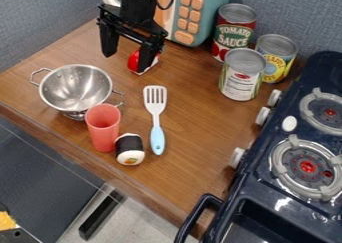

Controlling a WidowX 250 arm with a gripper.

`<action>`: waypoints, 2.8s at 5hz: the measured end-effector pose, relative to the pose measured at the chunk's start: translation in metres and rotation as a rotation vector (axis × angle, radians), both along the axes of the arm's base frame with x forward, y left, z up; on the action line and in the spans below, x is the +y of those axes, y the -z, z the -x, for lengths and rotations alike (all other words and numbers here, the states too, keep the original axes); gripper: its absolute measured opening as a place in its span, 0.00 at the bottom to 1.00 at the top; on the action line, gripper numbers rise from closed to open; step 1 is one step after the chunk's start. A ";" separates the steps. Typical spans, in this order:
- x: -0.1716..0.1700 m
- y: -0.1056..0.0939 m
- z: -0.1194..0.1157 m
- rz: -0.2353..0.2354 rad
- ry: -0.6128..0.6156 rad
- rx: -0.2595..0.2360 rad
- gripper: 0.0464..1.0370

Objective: Move the red object to the left middle side of the table.

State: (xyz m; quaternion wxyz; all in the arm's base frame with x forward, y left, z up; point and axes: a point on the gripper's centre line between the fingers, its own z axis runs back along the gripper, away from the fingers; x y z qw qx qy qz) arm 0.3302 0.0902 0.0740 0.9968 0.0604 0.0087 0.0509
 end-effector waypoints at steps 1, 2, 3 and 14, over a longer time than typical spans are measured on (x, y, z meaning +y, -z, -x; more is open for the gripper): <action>0.000 0.013 0.003 0.010 -0.002 0.039 0.96; 0.010 0.015 -0.002 0.011 -0.018 0.038 0.96; 0.024 0.011 -0.009 0.010 -0.036 0.023 0.96; 0.052 0.035 -0.076 0.137 -0.071 -0.066 0.96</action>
